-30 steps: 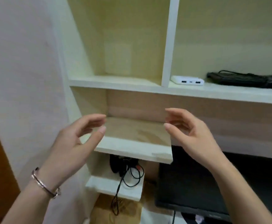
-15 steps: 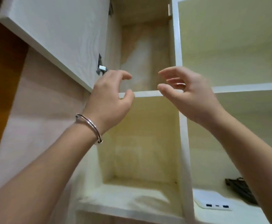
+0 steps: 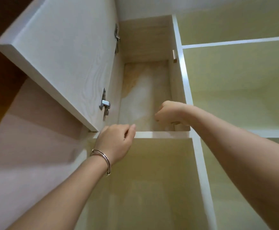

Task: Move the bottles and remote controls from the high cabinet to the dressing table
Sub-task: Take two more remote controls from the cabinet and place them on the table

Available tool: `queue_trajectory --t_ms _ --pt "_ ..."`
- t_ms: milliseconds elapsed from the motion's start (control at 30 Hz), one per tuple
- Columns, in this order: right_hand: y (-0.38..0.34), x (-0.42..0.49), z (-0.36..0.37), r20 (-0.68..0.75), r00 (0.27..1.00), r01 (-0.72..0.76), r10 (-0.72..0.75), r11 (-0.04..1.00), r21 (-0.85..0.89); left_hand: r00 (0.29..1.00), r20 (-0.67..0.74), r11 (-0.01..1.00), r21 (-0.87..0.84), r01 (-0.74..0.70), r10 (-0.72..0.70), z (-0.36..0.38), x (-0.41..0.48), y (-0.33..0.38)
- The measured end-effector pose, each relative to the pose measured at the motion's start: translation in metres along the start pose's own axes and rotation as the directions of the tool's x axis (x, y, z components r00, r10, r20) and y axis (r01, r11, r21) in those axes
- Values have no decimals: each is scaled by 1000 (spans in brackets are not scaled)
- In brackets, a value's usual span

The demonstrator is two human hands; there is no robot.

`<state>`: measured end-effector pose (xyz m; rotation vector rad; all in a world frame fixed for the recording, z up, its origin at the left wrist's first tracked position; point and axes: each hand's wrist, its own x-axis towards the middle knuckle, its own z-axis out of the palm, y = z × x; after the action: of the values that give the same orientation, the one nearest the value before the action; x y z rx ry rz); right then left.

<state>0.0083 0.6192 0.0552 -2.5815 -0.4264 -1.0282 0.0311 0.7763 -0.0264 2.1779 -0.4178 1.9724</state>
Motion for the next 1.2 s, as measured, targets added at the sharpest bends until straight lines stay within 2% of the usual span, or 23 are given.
queue_trajectory --t_ms 100,167,233,400,533,667,733,833,900,967,1033,1100,1167,1200 --pt "-4 1 6 189 977 -46 93 969 -241 973 -162 986 50 -159 165 9 -7 -13" --pt "-7 5 10 264 954 -38 141 932 -361 968 -185 986 44 -161 167 15 -9 -18" --pt "-11 10 15 267 947 -45 181 893 -448 970 -179 986 33 -164 167 16 -10 -20" --pt "-14 13 20 303 926 -57 227 875 -482 979 -111 983 -52 -175 169 10 -12 -20" --pt "-21 6 15 304 940 13 157 872 -489 989 -53 989 -56 -139 136 8 -11 -18" --pt "-25 5 13 338 932 -2 128 937 -349 994 12 992 -55 -111 112 2 -9 -14" --pt "-26 4 12 330 938 -4 102 959 -283 996 45 991 -114 -75 81 -2 -6 -13" --pt "-24 3 7 147 989 5 31 972 -237 1000 11 972 -235 5 -3 -10 2 -12" --pt "-20 7 2 -14 1000 0 -1 998 -61 996 -54 961 -274 49 -66 -13 12 -10" --pt "-17 11 -4 -141 990 36 -12 986 165 991 -63 955 -281 99 -121 -13 25 -4" --pt "-13 14 -10 -216 976 80 -12 947 311 988 22 969 -193 154 -152 -11 44 3" --pt "-12 13 -17 -265 964 133 -32 919 370 956 202 973 -35 226 -215 0 68 5" --pt "-10 11 -22 -286 956 170 -65 918 359 854 430 956 132 262 -293 6 88 4" --pt "-9 9 -24 -279 957 176 -76 918 355 768 545 941 227 250 -336 6 93 3"
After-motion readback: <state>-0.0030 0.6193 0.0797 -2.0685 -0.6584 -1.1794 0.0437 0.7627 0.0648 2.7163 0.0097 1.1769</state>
